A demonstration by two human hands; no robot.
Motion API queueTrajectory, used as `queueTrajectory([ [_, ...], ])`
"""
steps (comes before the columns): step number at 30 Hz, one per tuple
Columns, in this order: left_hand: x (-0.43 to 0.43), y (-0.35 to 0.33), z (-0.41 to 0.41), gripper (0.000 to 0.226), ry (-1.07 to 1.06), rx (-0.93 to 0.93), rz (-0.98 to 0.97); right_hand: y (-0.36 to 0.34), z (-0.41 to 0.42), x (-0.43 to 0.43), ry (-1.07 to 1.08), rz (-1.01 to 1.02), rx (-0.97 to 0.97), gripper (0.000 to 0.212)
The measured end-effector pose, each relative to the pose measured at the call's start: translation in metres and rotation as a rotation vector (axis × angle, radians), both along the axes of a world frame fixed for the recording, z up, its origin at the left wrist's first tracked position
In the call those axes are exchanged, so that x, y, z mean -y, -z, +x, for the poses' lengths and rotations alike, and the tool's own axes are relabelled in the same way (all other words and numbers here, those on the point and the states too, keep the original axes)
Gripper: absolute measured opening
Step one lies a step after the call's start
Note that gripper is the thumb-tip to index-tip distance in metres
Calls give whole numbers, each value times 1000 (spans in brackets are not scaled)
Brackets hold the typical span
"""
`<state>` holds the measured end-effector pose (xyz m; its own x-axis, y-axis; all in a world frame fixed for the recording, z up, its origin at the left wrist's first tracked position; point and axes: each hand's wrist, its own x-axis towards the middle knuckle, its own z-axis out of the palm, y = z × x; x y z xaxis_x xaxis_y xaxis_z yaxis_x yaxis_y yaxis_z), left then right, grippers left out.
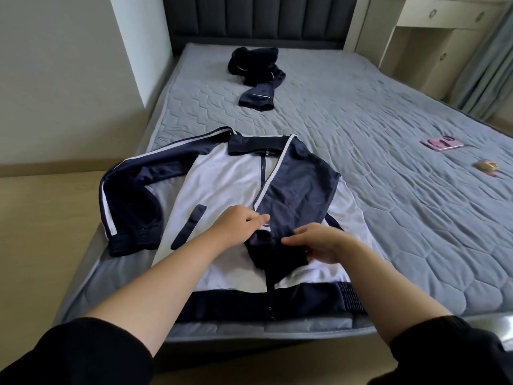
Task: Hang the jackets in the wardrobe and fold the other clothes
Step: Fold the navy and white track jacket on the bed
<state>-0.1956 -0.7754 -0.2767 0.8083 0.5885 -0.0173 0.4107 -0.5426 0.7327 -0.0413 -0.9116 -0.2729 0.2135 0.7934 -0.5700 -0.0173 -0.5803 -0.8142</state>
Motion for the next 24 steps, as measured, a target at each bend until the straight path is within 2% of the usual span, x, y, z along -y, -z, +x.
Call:
queueTrajectory([
  [1,-1,-2,0,55,17,-42,34,-5,6,3,52,49,-120,12],
  [3,-5,-2,0,57,53,-92,21,-16,24,11,150,122,-276,15],
  [6,-10,1,3,52,41,-76,-53,-22,41,21,341,110,-342,17],
  [10,-16,9,9,41,39,-211,145,-18,52,23,568,131,-429,17],
  [13,-22,11,11,35,-19,-133,145,-20,62,30,568,165,-509,15],
  [16,-23,9,19,38,-20,20,-48,-28,77,43,529,169,-537,22],
  [18,-19,10,24,37,-35,35,-152,-28,84,49,491,78,-437,27],
  [21,-10,20,30,8,-190,24,-5,-19,83,54,326,-266,-14,9],
  [22,-6,23,31,11,-268,26,30,-15,82,56,251,-366,94,8],
  [24,-2,29,33,34,-371,5,-27,-11,81,60,159,-468,193,6],
])
